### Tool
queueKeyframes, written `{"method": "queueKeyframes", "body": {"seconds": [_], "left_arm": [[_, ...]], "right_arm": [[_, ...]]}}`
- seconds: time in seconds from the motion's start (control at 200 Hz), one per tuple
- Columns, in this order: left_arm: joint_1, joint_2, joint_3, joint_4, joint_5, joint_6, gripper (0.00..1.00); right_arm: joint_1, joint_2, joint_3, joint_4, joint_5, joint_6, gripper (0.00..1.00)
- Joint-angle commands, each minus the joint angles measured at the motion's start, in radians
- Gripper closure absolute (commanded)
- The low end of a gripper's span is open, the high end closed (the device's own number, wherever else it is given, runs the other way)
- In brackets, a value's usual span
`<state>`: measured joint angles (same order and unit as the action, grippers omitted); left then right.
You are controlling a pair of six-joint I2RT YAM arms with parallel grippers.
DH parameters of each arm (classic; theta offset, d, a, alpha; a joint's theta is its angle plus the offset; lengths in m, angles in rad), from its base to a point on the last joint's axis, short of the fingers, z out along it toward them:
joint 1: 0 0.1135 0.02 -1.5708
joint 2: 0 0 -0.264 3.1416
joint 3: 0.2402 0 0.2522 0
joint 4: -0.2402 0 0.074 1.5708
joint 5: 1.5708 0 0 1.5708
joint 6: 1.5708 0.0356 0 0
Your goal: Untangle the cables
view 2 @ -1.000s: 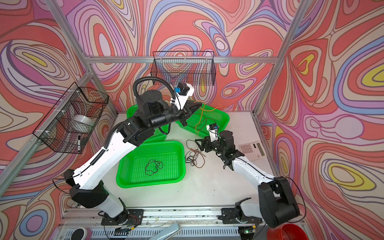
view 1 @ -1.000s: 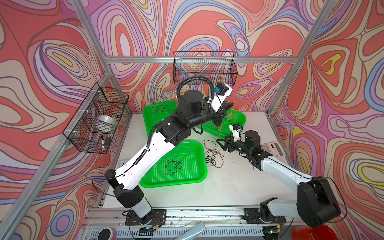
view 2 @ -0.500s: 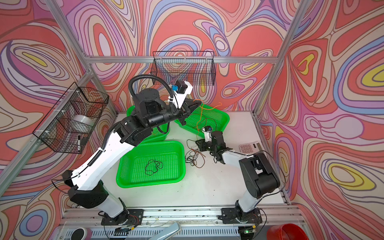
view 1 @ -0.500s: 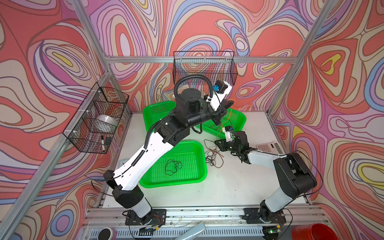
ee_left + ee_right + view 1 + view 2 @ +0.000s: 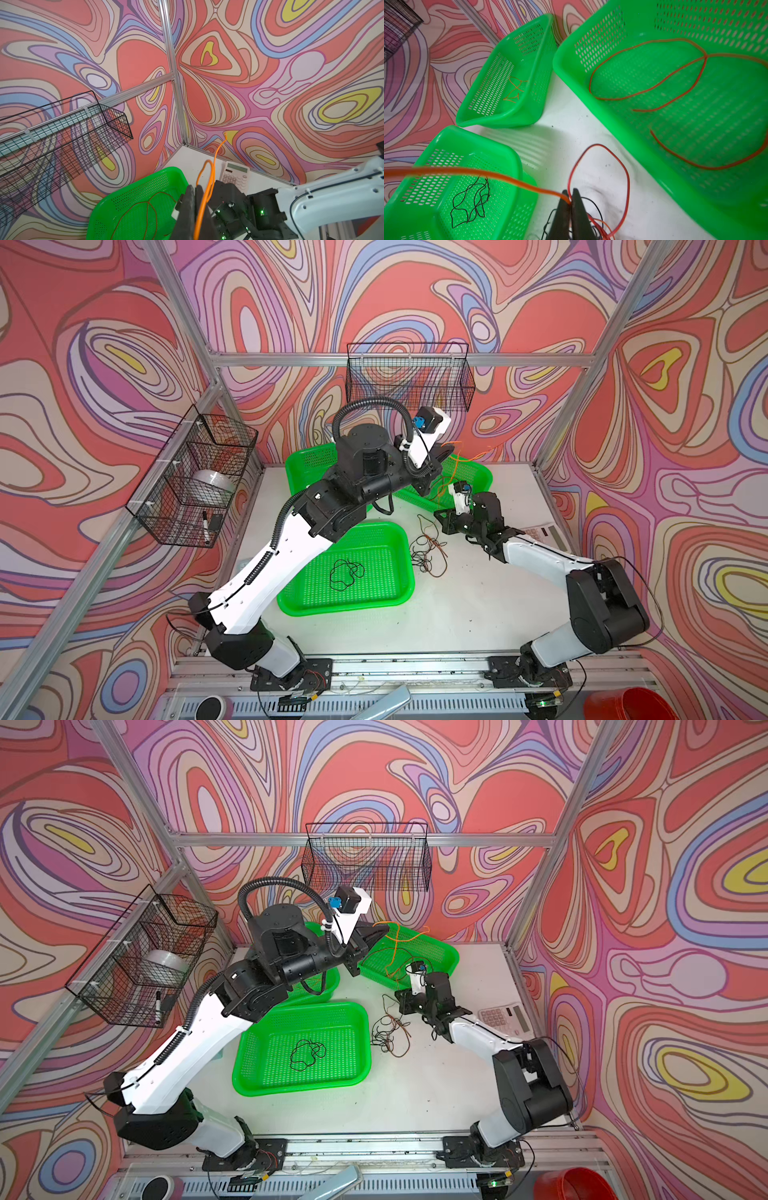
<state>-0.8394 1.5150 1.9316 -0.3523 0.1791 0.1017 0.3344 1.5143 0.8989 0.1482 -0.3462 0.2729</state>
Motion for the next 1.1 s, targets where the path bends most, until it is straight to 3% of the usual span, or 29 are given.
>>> {"method": "queueKeyframes", "body": {"seconds": [0.0, 0.295, 0.626, 0.881, 1.097], "left_arm": [[0.029, -0.07, -0.043, -0.014, -0.026, 0.009, 1.0], [0.174, -0.224, -0.282, -0.002, -0.037, -0.063, 1.0], [0.297, -0.272, -0.403, -0.023, -0.002, -0.089, 1.0], [0.471, -0.251, -0.483, -0.027, 0.104, -0.137, 1.0], [0.64, -0.173, -0.503, -0.008, 0.166, -0.154, 1.0]], "right_arm": [[-0.015, -0.082, 0.087, -0.124, 0.042, -0.044, 1.0], [-0.037, -0.165, 0.282, -0.341, 0.0, -0.087, 1.0], [-0.044, -0.177, 0.375, -0.457, 0.027, -0.144, 1.0], [-0.044, -0.038, 0.508, -0.524, 0.04, -0.17, 1.0], [-0.001, 0.161, 0.699, -0.49, -0.052, -0.148, 1.0]]}}
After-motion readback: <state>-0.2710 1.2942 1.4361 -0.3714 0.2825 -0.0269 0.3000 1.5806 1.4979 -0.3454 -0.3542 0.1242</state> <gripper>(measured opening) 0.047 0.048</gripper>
